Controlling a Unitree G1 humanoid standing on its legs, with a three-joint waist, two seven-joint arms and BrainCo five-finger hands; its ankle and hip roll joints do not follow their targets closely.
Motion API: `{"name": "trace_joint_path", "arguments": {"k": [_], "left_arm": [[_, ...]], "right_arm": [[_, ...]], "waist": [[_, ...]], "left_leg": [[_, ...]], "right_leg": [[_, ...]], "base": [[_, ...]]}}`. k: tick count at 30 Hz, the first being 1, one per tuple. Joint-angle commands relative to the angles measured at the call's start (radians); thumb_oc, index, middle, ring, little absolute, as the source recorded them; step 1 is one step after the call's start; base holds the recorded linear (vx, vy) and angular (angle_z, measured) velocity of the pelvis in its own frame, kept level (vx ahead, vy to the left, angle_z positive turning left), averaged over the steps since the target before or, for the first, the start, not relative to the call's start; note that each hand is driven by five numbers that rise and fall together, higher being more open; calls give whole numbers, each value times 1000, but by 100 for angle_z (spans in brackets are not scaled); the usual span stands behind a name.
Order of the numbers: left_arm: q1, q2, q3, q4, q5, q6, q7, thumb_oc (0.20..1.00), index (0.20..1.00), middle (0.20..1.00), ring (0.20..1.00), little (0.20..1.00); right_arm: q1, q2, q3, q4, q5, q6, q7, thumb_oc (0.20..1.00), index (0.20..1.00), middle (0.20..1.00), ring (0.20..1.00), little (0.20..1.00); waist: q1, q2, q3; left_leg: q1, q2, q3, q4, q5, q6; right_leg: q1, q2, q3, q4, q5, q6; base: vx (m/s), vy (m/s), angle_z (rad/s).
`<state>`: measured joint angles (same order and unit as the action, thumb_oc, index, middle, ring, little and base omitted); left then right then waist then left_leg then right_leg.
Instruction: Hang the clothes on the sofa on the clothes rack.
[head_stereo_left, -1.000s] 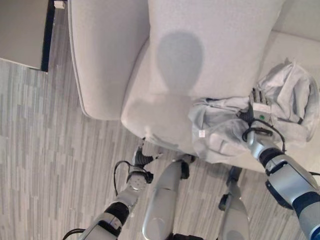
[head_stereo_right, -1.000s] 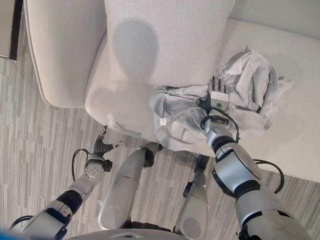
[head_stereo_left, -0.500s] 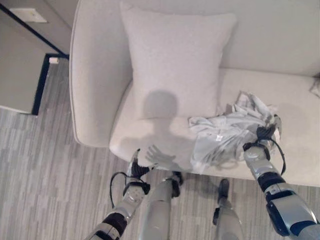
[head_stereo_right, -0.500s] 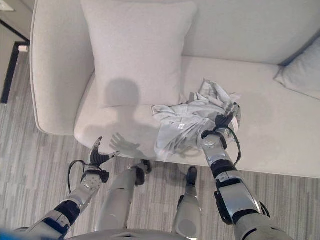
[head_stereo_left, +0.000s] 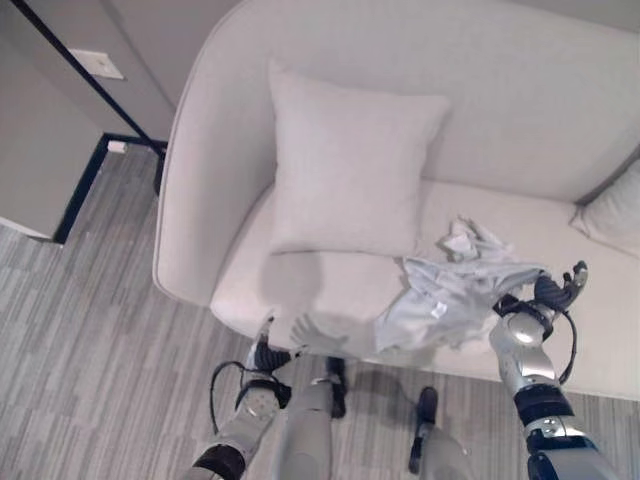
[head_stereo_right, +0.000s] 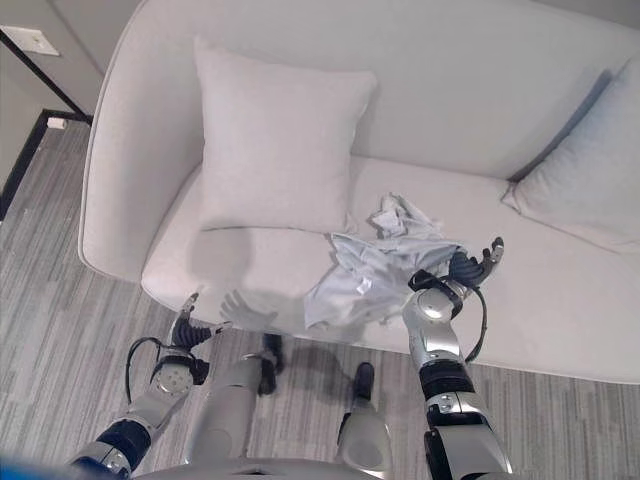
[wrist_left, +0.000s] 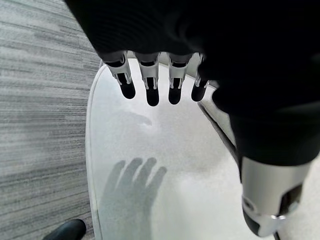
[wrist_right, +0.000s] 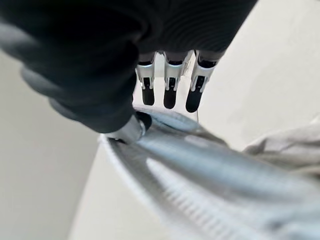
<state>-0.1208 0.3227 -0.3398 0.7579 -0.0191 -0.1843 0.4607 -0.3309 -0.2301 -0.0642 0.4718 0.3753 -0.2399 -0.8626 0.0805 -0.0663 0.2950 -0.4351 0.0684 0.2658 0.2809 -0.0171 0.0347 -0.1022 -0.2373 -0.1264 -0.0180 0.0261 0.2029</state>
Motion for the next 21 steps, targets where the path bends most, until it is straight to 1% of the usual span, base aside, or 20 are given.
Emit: {"name": "trace_joint_path", "arguments": {"k": [1, 4, 7, 8, 9, 10, 11, 12, 13, 14, 17, 18, 21], "left_arm": [[5, 19, -22, -33, 28, -14, -24, 1000, 1000, 1000, 1000, 1000], [-3, 11, -13, -36, 15, -13, -48, 1000, 1000, 1000, 1000, 1000], [-11, 8, -10, -50, 7, -16, -70, 1000, 1000, 1000, 1000, 1000], [-11, 9, -7, -64, 5, -16, -79, 1000, 1000, 1000, 1000, 1000], [-10, 9, -7, -74, 6, -19, -87, 1000, 1000, 1000, 1000, 1000], [-10, 9, -8, -75, 6, -18, -87, 1000, 1000, 1000, 1000, 1000], [-7, 8, -11, -97, 9, -28, -103, 1000, 1000, 1000, 1000, 1000], [-2, 3, -13, -103, 7, -25, -106, 1000, 1000, 1000, 1000, 1000], [2, 3, -11, -105, 3, -20, -115, 1000, 1000, 1000, 1000, 1000], [22, 0, -3, -101, 23, -15, -131, 1000, 1000, 1000, 1000, 1000], [52, 1, 6, -99, 12, -10, -148, 1000, 1000, 1000, 1000, 1000], [52, 1, 7, -99, 12, -9, -148, 1000, 1000, 1000, 1000, 1000], [47, -7, 1, -88, 5, 6, -154, 1000, 1000, 1000, 1000, 1000]], "right_arm": [[-6, -93, -62, -133, -42, -95, 4, 200, 200, 200, 200, 200], [-5, -134, -72, -264, -107, -93, 8, 200, 200, 200, 200, 200], [-14, -193, -77, -304, -184, -48, 21, 200, 200, 200, 200, 200], [-4, -231, -79, -317, -230, -11, 43, 200, 200, 200, 200, 200], [12, -251, -80, -319, -262, 8, 58, 200, 200, 200, 200, 200], [13, -251, -81, -321, -263, 8, 58, 200, 200, 200, 200, 200], [52, -287, -67, -294, -274, 34, 108, 200, 200, 200, 200, 200], [73, -278, -64, -285, -234, 24, 125, 200, 200, 200, 200, 200], [90, -279, -61, -285, -226, 29, 141, 200, 200, 200, 200, 200], [125, -268, -81, -291, -249, 27, 156, 200, 200, 200, 200, 200], [98, -256, -113, -309, -212, -5, 121, 200, 200, 200, 200, 200], [97, -256, -112, -310, -211, -5, 121, 200, 200, 200, 200, 200], [31, -286, -110, -384, -193, -19, 112, 200, 200, 200, 200, 200]], "waist": [[16, 21, -84], [7, 0, -134], [0, -12, -172], [-3, -17, -182], [-3, -21, -189], [-3, -20, -191], [-7, -25, -199], [-10, -26, -203], [-12, -26, -205], [-13, -21, -212], [-10, -14, -235], [-10, -14, -235], [-13, -16, -255]], "left_leg": [[-14, 136, -54, -65, 92, -132], [51, 143, -43, -120, 117, -137], [98, 148, -35, -158, 130, -144], [110, 150, -36, -165, 135, -147], [119, 151, -38, -167, 132, -150], [117, 152, -38, -171, 137, -149], [129, 158, -37, -176, 143, -152], [134, 161, -36, -176, 144, -152], [138, 163, -35, -178, 145, -152], [143, 162, -35, -189, 148, -153], [162, 161, -29, -220, 161, -155], [164, 161, -28, -223, 162, -155], [194, 158, -17, -238, 157, -158]], "right_leg": [[18, 5, -15, 60, -41, -36], [56, 11, -15, 49, -40, -35], [85, 17, -17, 48, -45, -36], [93, 19, -17, 50, -49, -38], [103, 19, -19, 52, -56, -39], [101, 21, -19, 50, -52, -39], [114, 23, -19, 55, -59, -43], [121, 26, -21, 55, -60, -45], [125, 26, -21, 53, -60, -45], [130, 29, -24, 47, -60, -43], [132, 28, -25, 36, -52, -39], [133, 28, -25, 36, -51, -39], [147, 25, -22, 34, -53, -37]], "base": [[25, -43, -5], [40, -39, -4], [56, -14, 0], [75, -28, -4], [36, -24, -1], [50, -24, 4], [21, -15, 3], [36, -17, 1], [0, 0, 0], [0, 0, 0], [3, 22, -1], [0, 41, 1], [21, 37, 3]]}}
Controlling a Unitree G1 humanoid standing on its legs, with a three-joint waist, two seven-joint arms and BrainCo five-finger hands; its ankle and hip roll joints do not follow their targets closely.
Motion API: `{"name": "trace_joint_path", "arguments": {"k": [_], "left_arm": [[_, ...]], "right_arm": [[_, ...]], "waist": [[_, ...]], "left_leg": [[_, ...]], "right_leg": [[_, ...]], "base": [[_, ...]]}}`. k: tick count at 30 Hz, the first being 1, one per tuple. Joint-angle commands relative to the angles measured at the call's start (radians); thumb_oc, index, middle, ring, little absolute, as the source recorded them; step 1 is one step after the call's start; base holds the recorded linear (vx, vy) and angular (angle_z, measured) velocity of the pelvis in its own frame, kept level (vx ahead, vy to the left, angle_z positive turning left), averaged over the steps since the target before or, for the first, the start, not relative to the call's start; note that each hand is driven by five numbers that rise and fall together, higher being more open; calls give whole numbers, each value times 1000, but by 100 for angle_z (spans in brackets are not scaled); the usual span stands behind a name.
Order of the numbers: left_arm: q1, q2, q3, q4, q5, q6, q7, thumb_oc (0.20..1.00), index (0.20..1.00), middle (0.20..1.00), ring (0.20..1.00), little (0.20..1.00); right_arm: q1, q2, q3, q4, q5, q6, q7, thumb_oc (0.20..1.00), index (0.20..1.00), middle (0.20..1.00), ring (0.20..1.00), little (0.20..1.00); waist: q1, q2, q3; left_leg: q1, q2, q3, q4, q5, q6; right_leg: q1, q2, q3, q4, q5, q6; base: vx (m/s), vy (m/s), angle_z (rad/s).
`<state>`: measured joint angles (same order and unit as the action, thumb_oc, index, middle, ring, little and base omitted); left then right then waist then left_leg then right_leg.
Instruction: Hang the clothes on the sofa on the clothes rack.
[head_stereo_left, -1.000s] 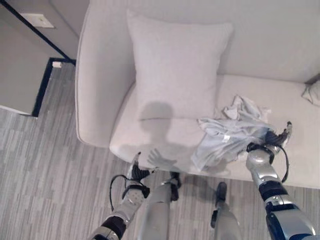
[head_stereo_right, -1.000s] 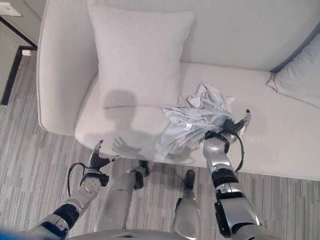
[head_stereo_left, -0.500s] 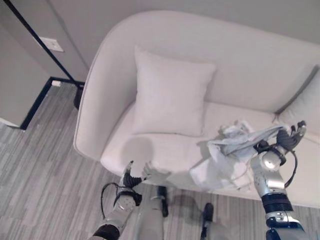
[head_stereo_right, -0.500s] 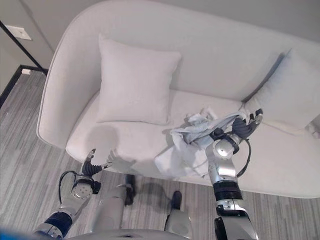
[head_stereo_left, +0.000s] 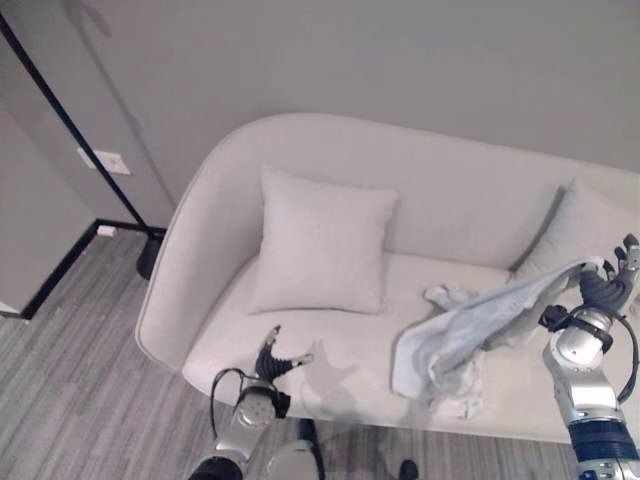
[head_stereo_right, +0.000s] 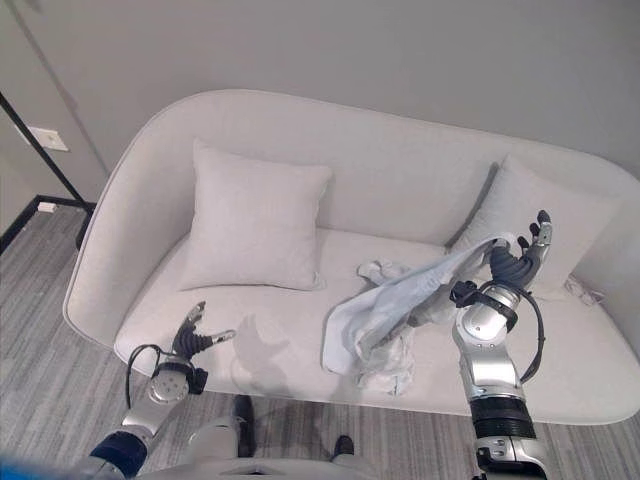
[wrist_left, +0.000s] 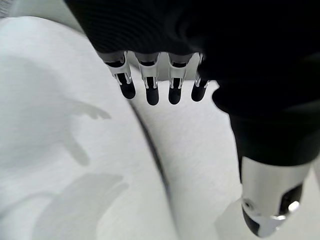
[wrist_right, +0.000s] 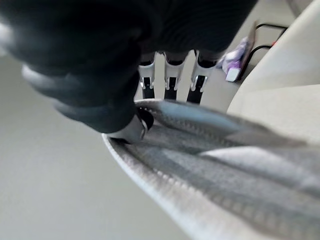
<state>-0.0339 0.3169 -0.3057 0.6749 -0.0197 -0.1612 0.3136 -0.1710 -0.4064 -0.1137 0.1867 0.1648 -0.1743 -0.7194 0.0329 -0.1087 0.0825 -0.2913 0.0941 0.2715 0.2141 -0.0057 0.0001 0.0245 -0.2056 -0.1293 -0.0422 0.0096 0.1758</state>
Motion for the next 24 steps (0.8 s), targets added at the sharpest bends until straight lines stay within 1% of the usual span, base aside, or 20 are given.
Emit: {"name": "trace_joint_path", "arguments": {"k": [1, 7, 8, 10, 11, 12, 14, 15, 16, 18, 19, 20, 21, 22, 24], "left_arm": [[-48, -8, -33, 2, -1, -14, -5, 1000, 1000, 1000, 1000, 1000], [-145, -70, -95, 31, 2, 8, 33, 1000, 1000, 1000, 1000, 1000], [-160, -77, -102, 41, 10, 10, 41, 1000, 1000, 1000, 1000, 1000], [-205, -103, -133, 62, 12, 7, 68, 1000, 1000, 1000, 1000, 1000], [-209, -105, -130, 64, 11, 6, 68, 1000, 1000, 1000, 1000, 1000], [-218, -111, -140, 64, 7, 3, 72, 1000, 1000, 1000, 1000, 1000], [-247, -117, -158, 73, 15, -21, 95, 1000, 1000, 1000, 1000, 1000], [-269, -118, -182, 97, 28, -35, 114, 1000, 1000, 1000, 1000, 1000], [-273, -121, -180, 100, 28, -36, 115, 1000, 1000, 1000, 1000, 1000], [-309, -125, -200, 138, 33, -49, 140, 1000, 1000, 1000, 1000, 1000], [-312, -128, -198, 141, 33, -50, 141, 1000, 1000, 1000, 1000, 1000], [-343, -132, -209, 163, 27, -56, 164, 1000, 1000, 1000, 1000, 1000], [-365, -133, -213, 169, 26, -62, 176, 1000, 1000, 1000, 1000, 1000], [-366, -134, -212, 169, 26, -62, 176, 1000, 1000, 1000, 1000, 1000], [-416, -125, -245, 195, 57, -75, 217, 1000, 1000, 1000, 1000, 1000]], "right_arm": [[-153, -119, -54, -118, 22, -88, -32, 200, 200, 200, 200, 200], [-344, -204, 22, -202, 31, -77, -54, 200, 200, 200, 200, 200], [-375, -211, 40, -203, 30, -71, -57, 200, 200, 200, 200, 200], [-481, -255, 83, -193, 37, -59, -76, 200, 200, 200, 200, 200], [-489, -258, 88, -187, 38, -61, -77, 200, 200, 200, 200, 200], [-525, -278, 100, -179, 38, -54, -81, 200, 200, 200, 200, 200], [-614, -327, 131, -131, 54, -62, -92, 200, 200, 200, 200, 200], [-691, -371, 162, -83, 80, -69, -96, 200, 200, 200, 200, 200], [-701, -374, 168, -75, 83, -73, -96, 200, 200, 200, 200, 200], [-796, -420, 218, -19, 122, -87, -92, 200, 200, 200, 200, 200], [-805, -422, 224, -12, 125, -90, -91, 200, 200, 200, 200, 200], [-889, -448, 273, 34, 159, -98, -83, 200, 200, 200, 200, 200], [-953, -464, 310, 69, 182, -105, -76, 200, 200, 200, 200, 200], [-957, -465, 313, 71, 182, -106, -75, 200, 200, 200, 200, 200], [-1076, -481, 388, 153, 228, -125, -63, 200, 200, 200, 200, 200]], "waist": [[34, 24, -48], [12, -3, -96], [9, -4, -101], [-2, -19, -124], [-2, -17, -121], [-6, -24, -127], [-11, -34, -137], [-19, -46, -151], [-19, -44, -148], [-29, -54, -161], [-30, -51, -159], [-40, -58, -171], [-47, -57, -176], [-47, -56, -175], [-64, -62, -192]], "left_leg": [[55, 133, -20, -177, 149, -122], [107, 138, -1, -212, 151, -131], [109, 141, 0, -216, 156, -129], [128, 148, 8, -223, 157, -132], [130, 148, 9, -225, 157, -132], [140, 148, 12, -225, 152, -134], [147, 153, 16, -228, 157, -137], [154, 158, 21, -229, 157, -140], [155, 158, 22, -230, 157, -140], [167, 165, 28, -233, 157, -143], [167, 165, 29, -233, 157, -143], [175, 169, 35, -234, 156, -145], [182, 172, 40, -237, 157, -146], [182, 172, 40, -237, 157, -147], [192, 177, 49, -240, 157, -149]], "right_leg": [[22, -7, -18, 56, -32, -10], [42, -6, -12, 54, -33, -8], [40, -4, -9, 53, -28, -9], [46, 0, -3, 54, -28, -10], [47, 0, -1, 53, -28, -10], [53, -1, 0, 55, -33, -10], [57, 2, 3, 56, -31, -11], [58, 4, 7, 56, -31, -11], [58, 4, 8, 57, -31, -11], [62, 7, 13, 59, -32, -12], [61, 7, 13, 59, -32, -12], [62, 9, 20, 60, -31, -12], [63, 9, 24, 61, -31, -11], [63, 9, 24, 61, -31, -11], [59, 12, 32, 66, -31, -11]], "base": [[9, 31, 5], [1, 10, 0], [2, 15, -10], [-4, 9, -16], [1, 7, -9], [-9, 3, -12], [-21, 1, -15], [-12, 0, -10], [2, 1, -8], [0, -2, -8], [0, 0, 0], [-11, 9, -5], [-12, 9, -10], [-7, 4, -20], [-19, 7, -21]]}}
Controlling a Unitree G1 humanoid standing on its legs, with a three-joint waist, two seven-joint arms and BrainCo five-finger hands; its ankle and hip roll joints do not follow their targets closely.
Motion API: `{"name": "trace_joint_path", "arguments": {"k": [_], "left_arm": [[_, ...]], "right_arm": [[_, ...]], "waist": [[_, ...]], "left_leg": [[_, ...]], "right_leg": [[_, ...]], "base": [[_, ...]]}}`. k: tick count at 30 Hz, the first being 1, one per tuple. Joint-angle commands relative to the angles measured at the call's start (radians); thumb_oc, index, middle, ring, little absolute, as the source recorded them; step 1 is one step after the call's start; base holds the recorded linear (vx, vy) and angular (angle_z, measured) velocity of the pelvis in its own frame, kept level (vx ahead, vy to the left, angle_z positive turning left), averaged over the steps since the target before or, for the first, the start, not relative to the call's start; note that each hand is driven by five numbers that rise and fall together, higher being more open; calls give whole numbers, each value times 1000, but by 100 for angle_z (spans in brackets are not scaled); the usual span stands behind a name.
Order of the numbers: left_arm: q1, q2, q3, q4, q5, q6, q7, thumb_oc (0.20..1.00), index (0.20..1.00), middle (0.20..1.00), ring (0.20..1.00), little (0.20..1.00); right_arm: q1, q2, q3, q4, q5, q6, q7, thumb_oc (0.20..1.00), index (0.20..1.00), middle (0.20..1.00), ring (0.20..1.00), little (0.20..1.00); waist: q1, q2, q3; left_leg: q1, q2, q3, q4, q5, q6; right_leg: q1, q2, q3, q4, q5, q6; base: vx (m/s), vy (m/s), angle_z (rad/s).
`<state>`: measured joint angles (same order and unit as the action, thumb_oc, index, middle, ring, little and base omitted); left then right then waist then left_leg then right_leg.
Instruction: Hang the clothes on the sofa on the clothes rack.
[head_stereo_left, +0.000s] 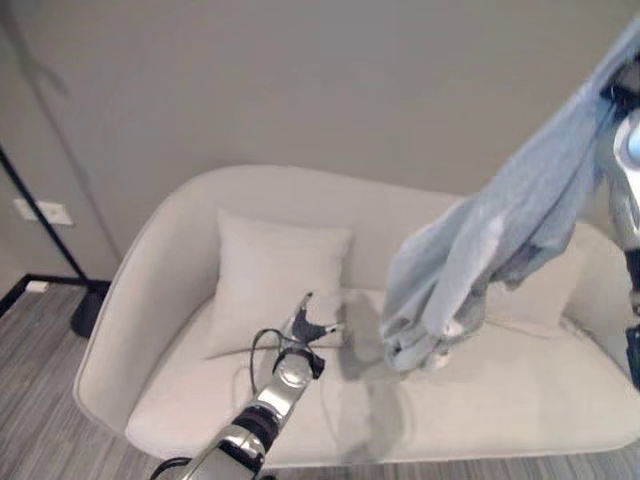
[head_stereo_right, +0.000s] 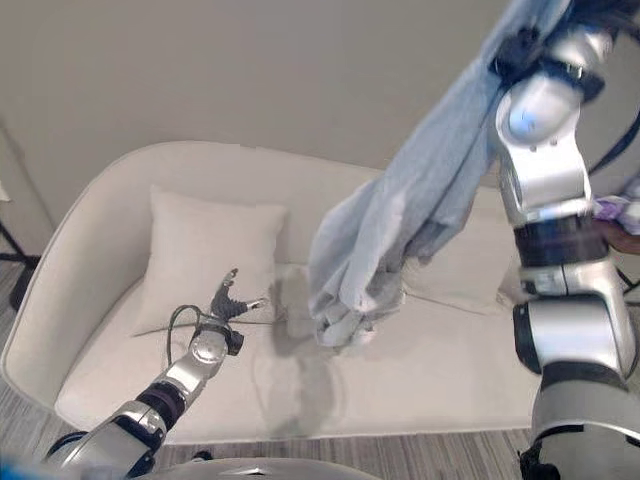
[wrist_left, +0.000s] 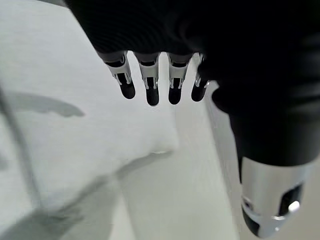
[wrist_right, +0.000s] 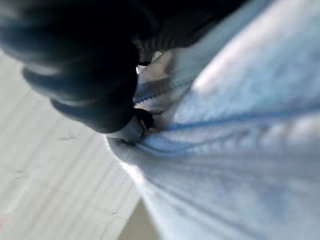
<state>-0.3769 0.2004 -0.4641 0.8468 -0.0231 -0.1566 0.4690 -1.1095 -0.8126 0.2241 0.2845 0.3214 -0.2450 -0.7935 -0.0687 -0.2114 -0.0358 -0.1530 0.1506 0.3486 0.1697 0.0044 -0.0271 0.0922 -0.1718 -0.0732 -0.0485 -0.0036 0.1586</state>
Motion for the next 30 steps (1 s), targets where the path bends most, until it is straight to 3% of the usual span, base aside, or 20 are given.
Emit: {"name": "trace_joint_path", "arguments": {"k": [1, 7, 12, 13, 17, 23, 26, 30], "left_arm": [[-90, -7, -96, 39, 75, -79, 75, 1000, 1000, 1000, 1000, 1000], [-189, -48, -142, 153, 75, -79, 109, 1000, 1000, 1000, 1000, 1000], [-215, -118, -209, 175, 40, -95, 52, 1000, 1000, 1000, 1000, 1000], [-194, -167, -290, 174, 50, -100, -6, 1000, 1000, 1000, 1000, 1000], [-196, -214, -333, 173, 12, -102, -52, 1000, 1000, 1000, 1000, 1000], [-201, -289, -378, 97, -208, -131, -166, 1000, 1000, 1000, 1000, 1000], [-176, -292, -401, 26, -304, -139, -226, 1000, 1000, 1000, 1000, 1000], [-147, -255, -422, -41, -331, -135, -265, 1000, 1000, 1000, 1000, 1000]], "right_arm": [[-186, -78, 78, 87, 86, -58, 15, 200, 200, 200, 200, 200], [-415, -56, 232, 215, 154, -72, 33, 200, 200, 200, 200, 200], [-587, -22, 325, 351, 192, -73, 48, 200, 200, 200, 200, 200], [-666, 2, 352, 440, 221, -79, 55, 200, 200, 200, 200, 200], [-702, 16, 370, 464, 225, -70, 56, 200, 200, 200, 200, 200], [-725, 53, 364, 469, 197, -55, 32, 200, 200, 200, 200, 200], [-714, 57, 351, 463, 184, -47, 24, 200, 200, 200, 200, 200], [-709, 40, 343, 483, 178, -37, 29, 200, 200, 200, 200, 200]], "waist": [[32, 40, -78], [-5, 41, -105], [-29, 41, -116], [-35, 39, -121], [-39, 40, -121], [-50, 46, -117], [-47, 51, -112], [-36, 54, -105]], "left_leg": [[56, 123, -25, -196, 147, -122], [68, 130, -8, -201, 150, -128], [74, 136, 2, -204, 151, -130], [75, 138, 4, -204, 152, -130], [69, 139, -2, -204, 155, -130], [59, 143, -12, -200, 154, -128], [58, 144, -15, -196, 149, -125], [56, 145, -19, -186, 146, -124]], "right_leg": [[-10, -20, -19, 73, -18, 6], [-19, -15, -3, 74, -13, 7], [-27, -11, 13, 72, -5, 6], [-29, -6, 19, 68, -3, 4], [-31, -2, 19, 69, -4, 1], [-33, 2, 22, 73, -9, -3], [-34, 5, 26, 78, -14, -6], [-35, 6, 27, 85, -18, -8]], "base": [[-24, 10, -14], [-23, 10, -14], [-27, 2, -7], [-14, 1, -14], [-6, -1, -4], [0, 0, 0], [0, 0, 0], [0, 0, 0]]}}
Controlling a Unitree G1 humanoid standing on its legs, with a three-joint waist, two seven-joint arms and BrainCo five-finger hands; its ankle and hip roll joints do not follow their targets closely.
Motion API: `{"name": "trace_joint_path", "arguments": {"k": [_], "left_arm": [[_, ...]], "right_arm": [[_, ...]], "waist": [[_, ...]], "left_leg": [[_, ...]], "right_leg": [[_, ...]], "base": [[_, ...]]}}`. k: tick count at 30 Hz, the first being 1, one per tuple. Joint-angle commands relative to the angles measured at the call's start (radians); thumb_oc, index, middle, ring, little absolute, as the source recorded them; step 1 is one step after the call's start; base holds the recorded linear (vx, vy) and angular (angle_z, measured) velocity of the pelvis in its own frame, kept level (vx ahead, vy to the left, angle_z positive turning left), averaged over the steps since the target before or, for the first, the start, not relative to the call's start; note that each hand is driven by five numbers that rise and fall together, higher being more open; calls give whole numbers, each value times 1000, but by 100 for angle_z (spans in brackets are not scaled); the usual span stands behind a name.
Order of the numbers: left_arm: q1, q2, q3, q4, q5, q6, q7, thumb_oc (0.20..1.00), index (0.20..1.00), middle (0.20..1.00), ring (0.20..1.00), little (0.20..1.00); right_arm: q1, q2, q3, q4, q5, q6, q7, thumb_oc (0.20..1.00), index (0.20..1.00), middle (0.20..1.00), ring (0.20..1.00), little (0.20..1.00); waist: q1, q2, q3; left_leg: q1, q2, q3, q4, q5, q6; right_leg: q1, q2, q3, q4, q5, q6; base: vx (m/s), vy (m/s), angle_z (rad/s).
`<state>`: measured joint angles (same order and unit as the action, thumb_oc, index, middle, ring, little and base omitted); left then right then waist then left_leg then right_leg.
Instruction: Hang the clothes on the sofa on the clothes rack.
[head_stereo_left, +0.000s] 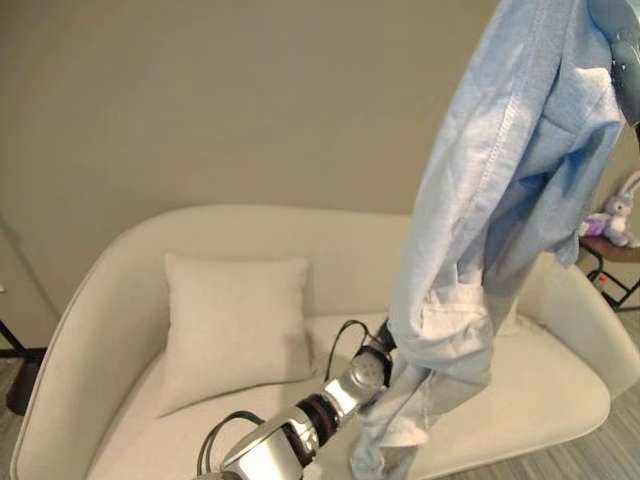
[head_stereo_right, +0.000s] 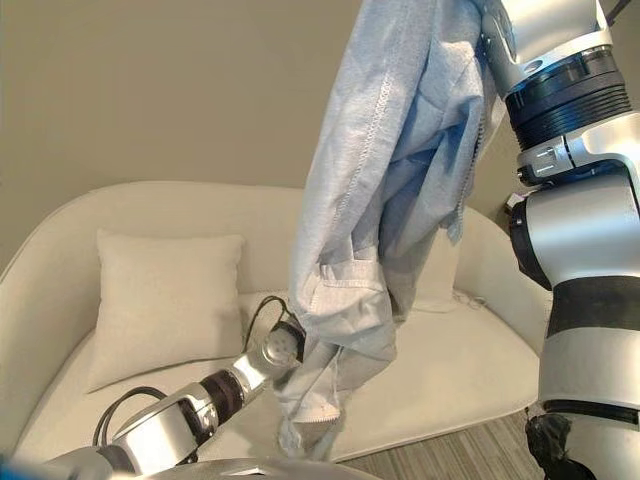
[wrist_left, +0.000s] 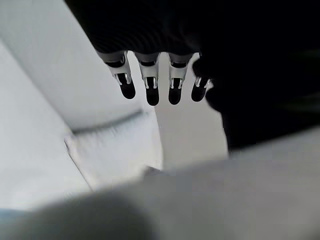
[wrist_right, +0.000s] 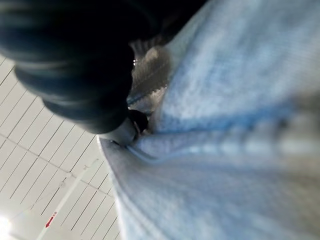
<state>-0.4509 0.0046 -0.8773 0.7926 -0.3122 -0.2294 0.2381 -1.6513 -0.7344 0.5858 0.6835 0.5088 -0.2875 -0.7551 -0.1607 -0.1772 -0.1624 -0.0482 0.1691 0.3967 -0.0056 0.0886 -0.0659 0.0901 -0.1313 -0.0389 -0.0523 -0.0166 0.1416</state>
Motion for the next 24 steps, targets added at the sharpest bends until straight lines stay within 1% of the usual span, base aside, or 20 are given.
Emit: {"name": "trace_joint_path", "arguments": {"k": [1, 5, 6, 7, 8, 9, 10, 11, 12, 14, 15, 17, 18, 20, 22, 24], "left_arm": [[-47, -16, -6, -14, -27, -54, -55, 1000, 1000, 1000, 1000, 1000], [-20, 23, 3, -46, -30, -41, -80, 1000, 1000, 1000, 1000, 1000], [13, 72, 18, -87, -34, -36, -105, 1000, 1000, 1000, 1000, 1000], [13, 72, 19, -89, -35, -35, -106, 1000, 1000, 1000, 1000, 1000], [53, 115, 42, -131, -60, -33, -130, 1000, 1000, 1000, 1000, 1000], [54, 119, 42, -137, -62, -31, -132, 1000, 1000, 1000, 1000, 1000], [95, 167, 54, -214, -90, -27, -175, 1000, 1000, 1000, 1000, 1000], [96, 170, 54, -220, -92, -23, -177, 1000, 1000, 1000, 1000, 1000], [115, 196, 60, -273, -120, -20, -202, 1000, 1000, 1000, 1000, 1000], [122, 205, 62, -296, -140, -17, -213, 1000, 1000, 1000, 1000, 1000], [122, 207, 63, -300, -142, -15, -215, 1000, 1000, 1000, 1000, 1000], [131, 208, 56, -356, -225, -1, -244, 1000, 1000, 1000, 1000, 1000], [131, 209, 56, -357, -228, 1, -245, 1000, 1000, 1000, 1000, 1000], [113, 185, 28, -395, -312, 13, -264, 1000, 1000, 1000, 1000, 1000], [64, 134, -10, -391, -378, 17, -265, 1000, 1000, 1000, 1000, 1000], [-6, 66, -60, -350, -421, 14, -249, 1000, 1000, 1000, 1000, 1000]], "right_arm": [[-184, -67, -9, 114, -19, 16, 5, 200, 200, 200, 200, 200], [-211, -95, 6, 150, -28, 30, 20, 200, 200, 200, 200, 200], [-249, -124, 30, 192, -44, 46, 31, 200, 200, 200, 200, 200], [-250, -124, 31, 193, -43, 45, 31, 200, 200, 200, 200, 200], [-278, -152, 54, 235, -59, 62, 43, 200, 200, 200, 200, 200], [-282, -152, 57, 238, -57, 61, 44, 200, 200, 200, 200, 200], [-316, -169, 80, 294, -68, 76, 58, 200, 200, 200, 200, 200], [-319, -168, 82, 298, -67, 75, 59, 200, 200, 200, 200, 200], [-339, -174, 95, 335, -71, 82, 64, 200, 200, 200, 200, 200], [-349, -172, 101, 352, -74, 85, 68, 200, 200, 200, 200, 200], [-351, -172, 102, 355, -73, 84, 69, 200, 200, 200, 200, 200], [-362, -154, 105, 385, -74, 93, 71, 200, 200, 200, 200, 200], [-362, -154, 106, 386, -74, 93, 71, 200, 200, 200, 200, 200], [-364, -122, 98, 407, -70, 101, 67, 200, 200, 200, 200, 200], [-357, -80, 82, 416, -60, 101, 62, 200, 200, 200, 200, 200], [-351, -33, 69, 412, -43, 94, 54, 200, 200, 200, 200, 200]], "waist": [[70, 23, 27], [83, 25, 31], [99, 26, 33], [98, 27, 33], [116, 30, 37], [115, 30, 37], [135, 33, 41], [134, 34, 41], [147, 36, 42], [151, 37, 44], [150, 37, 44], [160, 43, 45], [159, 44, 45], [160, 47, 47], [151, 50, 46], [132, 48, 44]], "left_leg": [[-52, 127, -77, -3, 59, -84], [-59, 127, -88, 5, 58, -84], [-65, 127, -98, 11, 59, -83], [-66, 127, -99, 12, 59, -83], [-73, 125, -108, 18, 61, -83], [-74, 125, -110, 19, 60, -83], [-81, 122, -124, 25, 60, -81], [-82, 122, -125, 27, 60, -81], [-87, 120, -134, 30, 61, -80], [-91, 118, -141, 31, 61, -80], [-92, 118, -142, 32, 61, -80], [-98, 116, -152, 32, 65, -80], [-99, 116, -153, 31, 65, -80], [-103, 114, -160, 29, 69, -80], [-103, 112, -161, 24, 72, -81], [-97, 111, -157, 17, 71, -82]], "right_leg": [[-30, -32, -10, 94, -13, 7], [-26, -30, -17, 97, -17, 5], [-23, -28, -27, 100, -20, 4], [-23, -28, -27, 100, -20, 4], [-18, -27, -35, 102, -23, 3], [-18, -27, -37, 102, -24, 3], [-12, -26, -48, 103, -27, 3], [-12, -26, -48, 103, -27, 2], [-6, -25, -57, 102, -28, 1], [-4, -25, -61, 101, -28, 1], [-4, -25, -62, 101, -28, 1], [-1, -24, -73, 102, -30, -1], [-1, -24, -74, 102, -30, -1], [1, -23, -80, 103, -30, -2], [-1, -22, -82, 106, -30, -3], [-5, -21, -77, 111, -30, -4]], "base": [[0, 0, 0], [0, -4, 4], [2, -5, 12], [1, 1, 19], [-2, 5, 18], [-1, 3, 14], [0, -3, 15], [3, -2, 20], [2, -1, 22], [-4, 1, 16], [-13, 9, 16], [-10, 6, 16], [-6, -3, 13], [-7, 2, 12], [-16, 0, 10], [0, 0, 0]]}}
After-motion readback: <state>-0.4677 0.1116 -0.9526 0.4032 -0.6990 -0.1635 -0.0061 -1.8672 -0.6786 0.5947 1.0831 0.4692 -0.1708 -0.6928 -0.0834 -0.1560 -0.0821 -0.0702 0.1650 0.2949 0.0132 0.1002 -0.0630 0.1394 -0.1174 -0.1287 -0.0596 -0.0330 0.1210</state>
